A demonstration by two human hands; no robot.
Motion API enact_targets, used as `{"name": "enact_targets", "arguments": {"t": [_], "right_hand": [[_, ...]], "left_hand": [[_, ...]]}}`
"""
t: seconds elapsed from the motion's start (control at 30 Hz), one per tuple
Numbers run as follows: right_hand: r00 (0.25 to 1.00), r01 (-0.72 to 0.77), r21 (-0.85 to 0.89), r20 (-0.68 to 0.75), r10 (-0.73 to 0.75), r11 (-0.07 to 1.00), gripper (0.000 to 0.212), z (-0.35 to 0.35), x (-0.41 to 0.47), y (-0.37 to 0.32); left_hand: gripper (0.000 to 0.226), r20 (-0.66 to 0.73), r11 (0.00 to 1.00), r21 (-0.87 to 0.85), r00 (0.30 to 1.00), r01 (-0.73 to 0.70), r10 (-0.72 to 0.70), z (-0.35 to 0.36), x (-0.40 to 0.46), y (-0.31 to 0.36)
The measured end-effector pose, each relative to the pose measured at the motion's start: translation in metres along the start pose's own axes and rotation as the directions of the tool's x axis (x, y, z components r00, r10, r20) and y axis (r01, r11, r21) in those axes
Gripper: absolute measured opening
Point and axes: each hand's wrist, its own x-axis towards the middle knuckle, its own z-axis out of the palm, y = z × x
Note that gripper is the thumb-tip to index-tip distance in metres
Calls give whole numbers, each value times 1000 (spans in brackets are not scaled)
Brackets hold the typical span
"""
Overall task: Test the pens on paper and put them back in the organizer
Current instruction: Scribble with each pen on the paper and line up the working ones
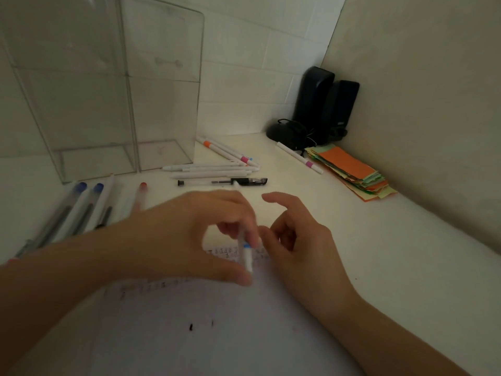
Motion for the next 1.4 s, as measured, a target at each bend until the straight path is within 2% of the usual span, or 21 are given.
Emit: {"name": "enact_targets", "arguments": {"t": [0.17, 0.33, 0.43, 0.53, 0.57, 0.63, 0.67, 0.7, 0.8, 0.87, 0.97, 1.07, 1.23, 1.3, 1.4], "right_hand": [[999, -50, 23, -13, 51, 998, 38, 1, 1, 3], [997, -72, 46, -2, 72, 996, 36, 0, 1, 3], [994, -109, 86, -15, 111, 990, 31, 0, 3, 6], [986, -153, 147, -42, 161, 977, 25, -1, 5, 9], [984, -162, 160, -53, 172, 974, 24, -1, 5, 11], [979, -178, 198, -66, 194, 964, 22, -1, 7, 12], [977, -183, 218, -69, 202, 959, 21, -1, 7, 12], [976, -182, 230, -72, 204, 956, 20, -1, 7, 12], [976, -180, 234, -79, 204, 955, 20, -1, 8, 12], [975, -180, 234, -84, 204, 955, 21, -1, 8, 13], [973, -180, 244, -96, 209, 953, 21, -1, 8, 14], [970, -188, 257, -101, 220, 948, 20, -1, 9, 15], [976, -168, 225, -96, 193, 960, 28, -2, 8, 14], [985, -133, 171, -87, 150, 976, 40, -2, 7, 11], [996, -59, 47, -60, 62, 997, 50, 0, 5, 7]], "left_hand": [[42, 71, 971, 147, 977, 190, -202, -21, -11, -29], [71, 209, 898, 264, 888, 352, -410, -35, -18, -42], [72, 251, 873, 265, 845, 410, -473, -45, -24, -42], [69, 118, 853, 273, 865, 444, -488, -46, -24, -44], [58, 32, 850, 286, 883, 442, -469, -44, -23, -45], [21, -161, 854, 284, 900, 436, -406, -38, -17, -45], [9, -229, 862, 278, 901, 423, -368, -34, -13, -43], [6, -268, 873, 282, 907, 397, -325, -31, -8, -42], [22, -242, 851, 395, 933, 345, -266, -19, 11, -48], [37, -227, 787, 514, 939, 341, -258, -12, 26, -58], [40, -253, 697, 620, 933, 360, -257, -7, 45, -69], [33, -261, 677, 605, 908, 418, -327, -6, 54, -75], [22, -206, 783, 493, 925, 379, -318, -6, 54, -61], [19, -206, 861, 345, 925, 373, -319, -8, 48, -44], [16, -169, 941, 26, 929, 338, -329, -4, 34, -12]]}}
